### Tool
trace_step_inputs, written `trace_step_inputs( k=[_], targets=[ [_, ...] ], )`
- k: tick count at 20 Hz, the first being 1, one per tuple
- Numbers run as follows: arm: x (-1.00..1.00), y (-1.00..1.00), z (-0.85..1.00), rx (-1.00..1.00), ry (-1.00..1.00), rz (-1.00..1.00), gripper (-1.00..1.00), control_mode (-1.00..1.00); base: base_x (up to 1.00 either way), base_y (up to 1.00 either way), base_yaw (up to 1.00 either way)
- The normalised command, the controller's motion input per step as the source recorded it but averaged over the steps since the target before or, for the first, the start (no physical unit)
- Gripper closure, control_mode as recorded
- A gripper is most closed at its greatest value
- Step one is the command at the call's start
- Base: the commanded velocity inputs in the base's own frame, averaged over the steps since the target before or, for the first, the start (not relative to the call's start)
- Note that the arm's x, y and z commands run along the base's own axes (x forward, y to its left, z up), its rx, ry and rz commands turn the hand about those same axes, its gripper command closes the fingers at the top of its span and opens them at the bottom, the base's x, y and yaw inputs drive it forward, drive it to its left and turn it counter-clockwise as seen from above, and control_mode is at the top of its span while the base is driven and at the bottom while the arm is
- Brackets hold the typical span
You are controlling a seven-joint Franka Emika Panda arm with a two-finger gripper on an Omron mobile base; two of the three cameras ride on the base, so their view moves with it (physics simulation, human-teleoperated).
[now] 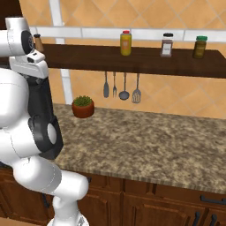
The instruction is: Close the lid blender by securely placing the lid on top.
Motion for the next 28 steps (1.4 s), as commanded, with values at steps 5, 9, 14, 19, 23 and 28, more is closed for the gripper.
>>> trace_step_inputs(
  k=[5, 9, 14, 19, 23, 28],
  targets=[
    [0.00, 0.00, 0.00, 0.00, -0.12, 0.00, 1.00, -1.00, 0.00, 0.00, 0.00],
    [0.06, 0.00, 0.07, 0.00, -0.20, 0.03, 1.00, -1.00, 0.00, 0.00, 0.00],
    [0.15, 0.00, 0.29, 0.00, -0.09, 0.01, 1.00, -1.00, 0.00, 0.00, 0.00],
    [0.12, 0.00, 0.24, 0.00, 0.00, 0.00, 1.00, -1.00, 0.00, 0.00, 0.00],
    [-0.16, 0.01, 0.00, 0.00, 0.04, 0.00, 1.00, -1.00, 0.00, 0.00, 0.00],
    [-0.04, 0.06, 0.06, 0.00, 0.14, -0.06, 1.00, -1.00, 0.00, 0.00, 0.00]
  ],
)
